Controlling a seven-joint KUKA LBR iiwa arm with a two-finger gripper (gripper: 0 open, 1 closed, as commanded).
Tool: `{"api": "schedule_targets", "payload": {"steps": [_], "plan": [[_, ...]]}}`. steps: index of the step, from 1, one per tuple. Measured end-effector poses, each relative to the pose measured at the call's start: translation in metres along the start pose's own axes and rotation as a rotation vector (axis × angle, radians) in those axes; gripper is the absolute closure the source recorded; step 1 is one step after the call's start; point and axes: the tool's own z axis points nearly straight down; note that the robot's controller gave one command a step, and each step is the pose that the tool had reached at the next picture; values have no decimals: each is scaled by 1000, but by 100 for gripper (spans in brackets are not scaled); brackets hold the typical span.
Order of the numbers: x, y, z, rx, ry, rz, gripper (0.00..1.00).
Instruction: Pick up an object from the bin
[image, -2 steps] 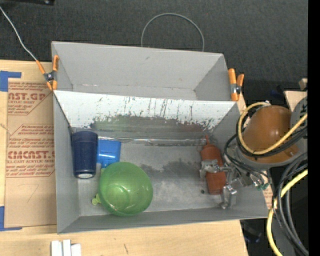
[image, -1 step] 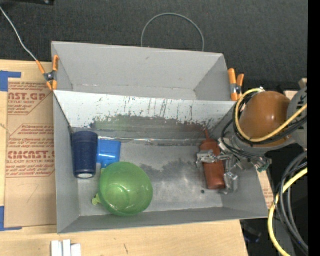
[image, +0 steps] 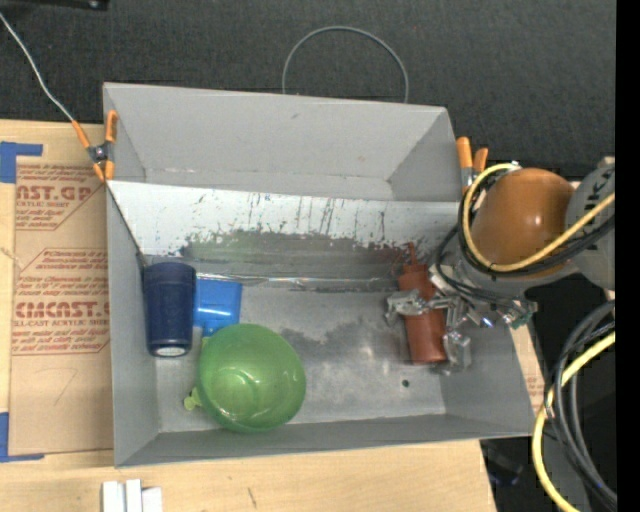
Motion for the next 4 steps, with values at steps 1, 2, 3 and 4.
{"api": "schedule_targets", "payload": {"steps": [1,2,3,4], "plan": [[8,13,2,-13,-16,-303,0],[14,11,-7,-15,-12,-574,0],[-5,5,-9,-16,-40,-908,100],[-6,5,-9,-16,-40,-908,100]]}}
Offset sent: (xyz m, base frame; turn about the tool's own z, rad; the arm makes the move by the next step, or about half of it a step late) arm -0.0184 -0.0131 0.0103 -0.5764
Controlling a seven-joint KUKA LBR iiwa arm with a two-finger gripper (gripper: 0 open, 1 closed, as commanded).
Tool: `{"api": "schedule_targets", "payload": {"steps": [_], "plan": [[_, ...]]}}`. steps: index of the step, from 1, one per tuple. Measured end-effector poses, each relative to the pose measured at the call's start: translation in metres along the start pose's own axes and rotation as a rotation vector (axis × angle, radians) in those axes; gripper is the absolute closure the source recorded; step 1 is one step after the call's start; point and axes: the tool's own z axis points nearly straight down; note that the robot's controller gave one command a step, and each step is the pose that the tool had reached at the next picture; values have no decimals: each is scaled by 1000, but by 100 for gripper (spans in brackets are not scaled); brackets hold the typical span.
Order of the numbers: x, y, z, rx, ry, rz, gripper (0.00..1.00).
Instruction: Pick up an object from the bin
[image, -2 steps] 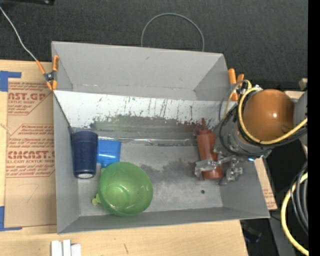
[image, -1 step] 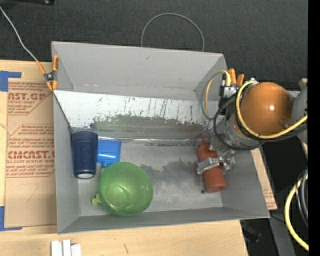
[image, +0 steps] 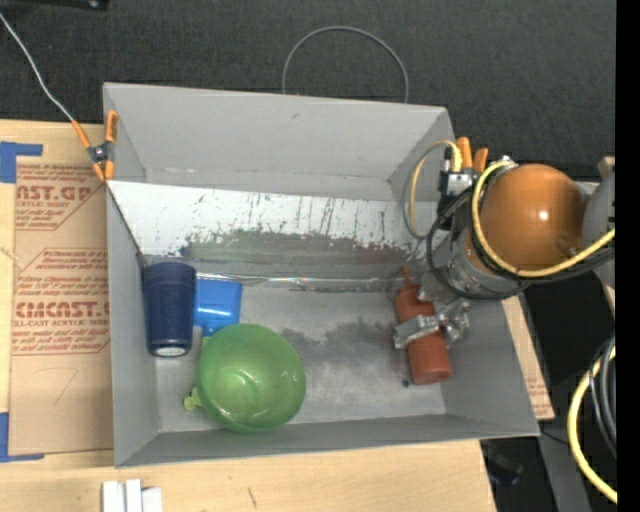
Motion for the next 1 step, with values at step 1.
{"api": "schedule_targets", "payload": {"steps": [1], "plan": [[0,0,-86,-4,9,31,100]]}}
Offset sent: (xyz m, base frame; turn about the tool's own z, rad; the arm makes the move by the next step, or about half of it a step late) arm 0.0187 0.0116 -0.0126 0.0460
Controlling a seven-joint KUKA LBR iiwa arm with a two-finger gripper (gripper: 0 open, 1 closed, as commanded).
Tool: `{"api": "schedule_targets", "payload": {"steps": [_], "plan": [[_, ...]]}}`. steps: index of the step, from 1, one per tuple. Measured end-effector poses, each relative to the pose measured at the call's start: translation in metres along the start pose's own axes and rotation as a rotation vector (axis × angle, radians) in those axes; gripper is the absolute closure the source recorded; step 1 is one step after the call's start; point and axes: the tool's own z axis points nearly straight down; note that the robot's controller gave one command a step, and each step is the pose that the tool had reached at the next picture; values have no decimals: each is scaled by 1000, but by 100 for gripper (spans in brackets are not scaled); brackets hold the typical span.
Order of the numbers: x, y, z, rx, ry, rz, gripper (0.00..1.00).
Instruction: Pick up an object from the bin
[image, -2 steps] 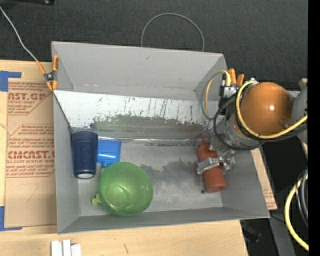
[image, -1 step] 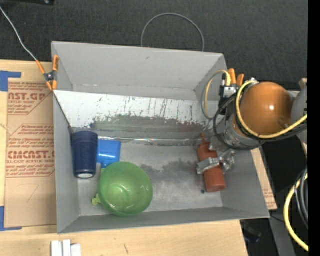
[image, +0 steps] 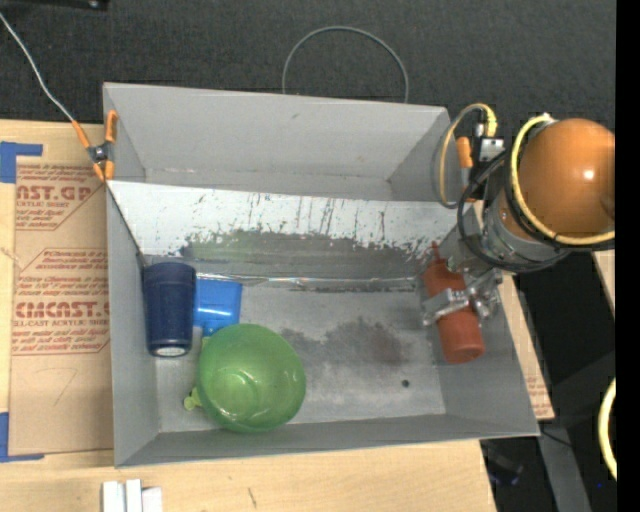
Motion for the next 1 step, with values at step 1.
{"api": "schedule_targets", "payload": {"steps": [1], "plan": [[-8,-14,51,9,-6,11,100]]}}
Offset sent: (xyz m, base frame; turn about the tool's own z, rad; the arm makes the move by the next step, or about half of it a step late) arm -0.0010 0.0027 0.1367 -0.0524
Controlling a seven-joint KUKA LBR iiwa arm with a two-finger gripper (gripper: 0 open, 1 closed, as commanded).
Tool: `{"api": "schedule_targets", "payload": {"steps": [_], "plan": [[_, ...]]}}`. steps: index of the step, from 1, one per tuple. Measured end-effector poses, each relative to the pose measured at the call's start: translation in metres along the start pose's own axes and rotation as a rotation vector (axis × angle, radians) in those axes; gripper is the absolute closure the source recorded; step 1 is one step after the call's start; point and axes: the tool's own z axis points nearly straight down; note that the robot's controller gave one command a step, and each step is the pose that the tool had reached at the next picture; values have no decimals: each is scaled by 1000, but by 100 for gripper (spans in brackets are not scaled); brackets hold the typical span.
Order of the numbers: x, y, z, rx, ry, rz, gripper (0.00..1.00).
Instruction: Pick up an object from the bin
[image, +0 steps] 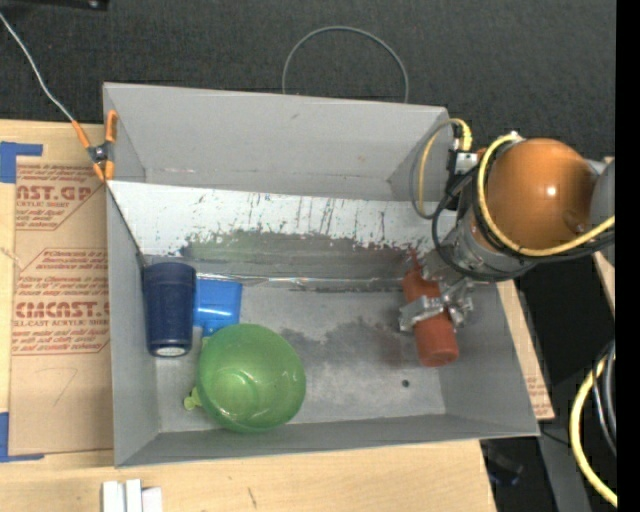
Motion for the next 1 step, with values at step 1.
{"api": "schedule_targets", "payload": {"steps": [1], "plan": [[-2,7,-61,-11,-1,-27,100]]}}
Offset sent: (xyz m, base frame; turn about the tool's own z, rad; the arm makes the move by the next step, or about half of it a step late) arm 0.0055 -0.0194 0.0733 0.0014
